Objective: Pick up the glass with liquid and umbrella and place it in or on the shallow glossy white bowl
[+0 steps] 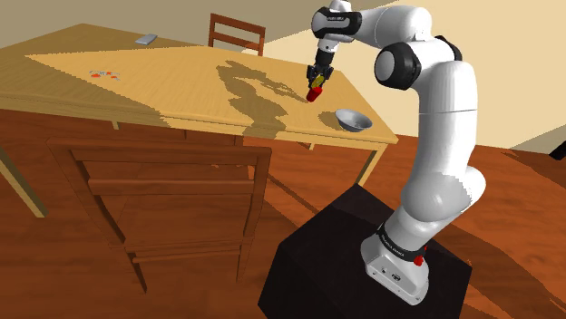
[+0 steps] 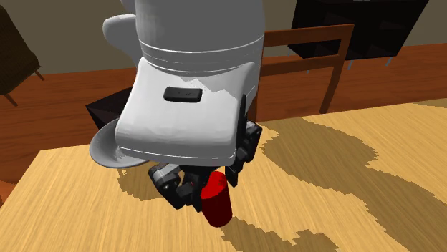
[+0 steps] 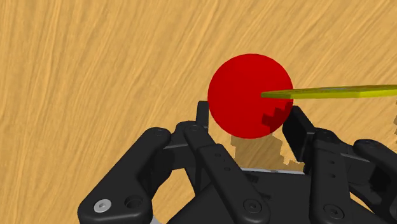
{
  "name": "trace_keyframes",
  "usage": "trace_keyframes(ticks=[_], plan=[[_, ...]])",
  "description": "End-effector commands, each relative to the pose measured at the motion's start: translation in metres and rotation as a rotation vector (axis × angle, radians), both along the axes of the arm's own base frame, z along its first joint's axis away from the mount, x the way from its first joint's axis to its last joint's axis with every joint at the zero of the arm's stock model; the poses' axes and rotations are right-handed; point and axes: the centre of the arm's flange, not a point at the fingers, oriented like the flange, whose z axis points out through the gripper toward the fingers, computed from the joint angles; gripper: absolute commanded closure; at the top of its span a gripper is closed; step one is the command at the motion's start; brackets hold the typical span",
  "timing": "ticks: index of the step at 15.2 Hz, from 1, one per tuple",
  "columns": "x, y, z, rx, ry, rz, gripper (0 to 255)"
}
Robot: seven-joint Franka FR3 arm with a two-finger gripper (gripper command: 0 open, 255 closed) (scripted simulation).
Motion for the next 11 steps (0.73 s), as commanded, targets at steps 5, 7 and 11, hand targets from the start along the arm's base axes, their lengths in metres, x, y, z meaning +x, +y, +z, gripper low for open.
trace_keyframes(ticks=[5,7,11], plan=[[0.0,0.0,0.032,0.0,0.0,0.0,255],[0.0,0.0,0.043,0.0,0.0,0.0,255],[0.0,0.0,0.064,0.0,0.0,0.0,255]])
